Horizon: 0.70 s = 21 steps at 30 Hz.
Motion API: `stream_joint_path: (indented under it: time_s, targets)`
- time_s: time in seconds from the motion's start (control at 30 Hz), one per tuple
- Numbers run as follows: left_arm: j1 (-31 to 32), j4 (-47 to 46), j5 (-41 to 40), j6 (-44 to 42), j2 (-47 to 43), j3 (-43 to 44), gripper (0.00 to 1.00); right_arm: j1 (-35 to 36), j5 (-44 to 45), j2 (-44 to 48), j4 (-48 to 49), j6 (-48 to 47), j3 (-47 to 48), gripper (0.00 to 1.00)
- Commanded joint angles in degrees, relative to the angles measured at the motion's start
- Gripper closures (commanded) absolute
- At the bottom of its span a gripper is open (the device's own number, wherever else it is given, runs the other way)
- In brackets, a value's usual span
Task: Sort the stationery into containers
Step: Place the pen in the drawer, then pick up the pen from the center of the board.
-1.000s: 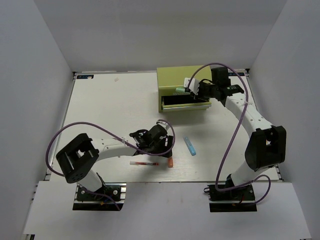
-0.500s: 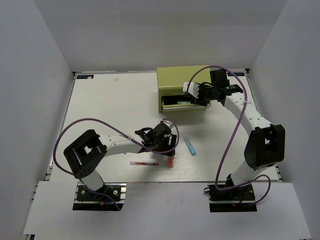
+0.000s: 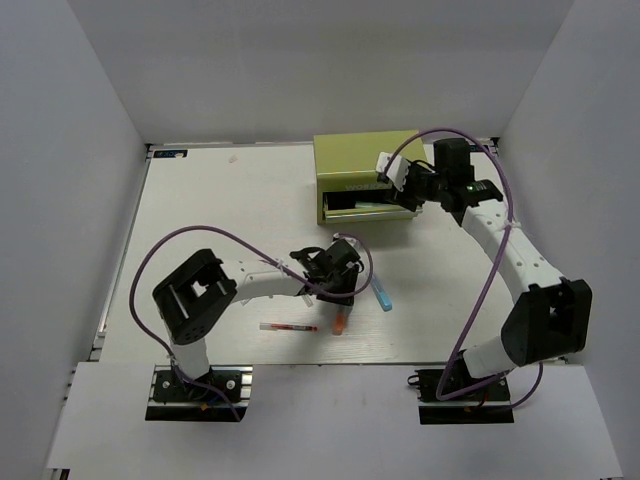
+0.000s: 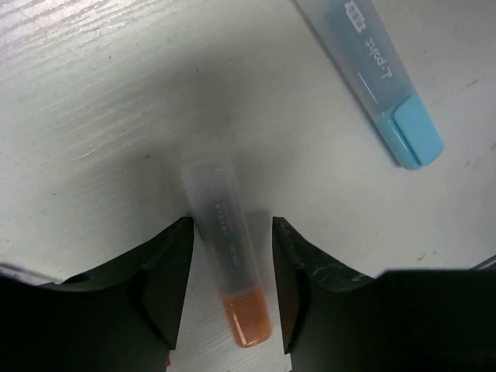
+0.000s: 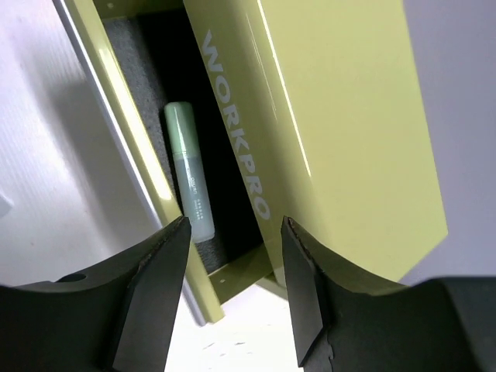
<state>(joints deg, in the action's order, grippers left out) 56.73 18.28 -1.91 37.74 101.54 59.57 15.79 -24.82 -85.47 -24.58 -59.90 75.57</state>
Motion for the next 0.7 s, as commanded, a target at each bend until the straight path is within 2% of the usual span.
stream_joint_path:
  time_s: [0.0, 0.1, 0.17, 0.2, 0.3, 0.4, 0.47, 0.6, 0.67]
  targets:
    - [1.28, 7.63, -3.00, 3.13, 2.87, 3.27, 0.45, -0.32, -1.46, 3.82, 4.88, 6.19, -3.23, 0.43]
    - [1.81, 11.85, -5.64, 5.24, 5.25, 4.41, 0.49, -0.59, -1.11, 6.89, 6.64, 9.69, -5.95, 0.43]
    - [2.33, 14.93, -7.13, 6.03, 6.22, 5.46, 0.60, -1.29, -1.02, 8.47, 7.62, 11.28, -7.54, 0.43]
    - [2.33, 16.85, -7.14, 6.56, 7.09, 6.08, 0.70, -1.55, -1.02, 9.18, 8.05, 12.60, -8.50, 0.43]
    - [2.33, 19.68, -9.33, 7.18, 8.58, 6.70, 0.89, -2.51, -1.63, 11.64, 8.58, 17.00, -10.00, 0.43]
    - [2.33, 18.99, -9.86, 7.18, 7.63, 7.40, 0.98, -3.31, -2.43, 14.53, 8.76, 22.80, -12.20, 0.38]
    - [2.33, 16.71, -9.86, 5.17, 3.68, 7.40, 0.98, -3.75, -2.69, 16.91, 9.28, 26.39, -15.18, 0.30]
    - [2.33, 7.32, -6.88, 2.87, -4.14, 6.79, 0.99, -4.54, -1.99, 23.66, 10.60, 29.13, -20.80, 0.27]
    - [1.02, 5.81, -6.27, 2.87, -6.17, 7.31, 1.00, -4.81, -1.64, 24.91, 11.65, 29.75, -23.97, 0.27]
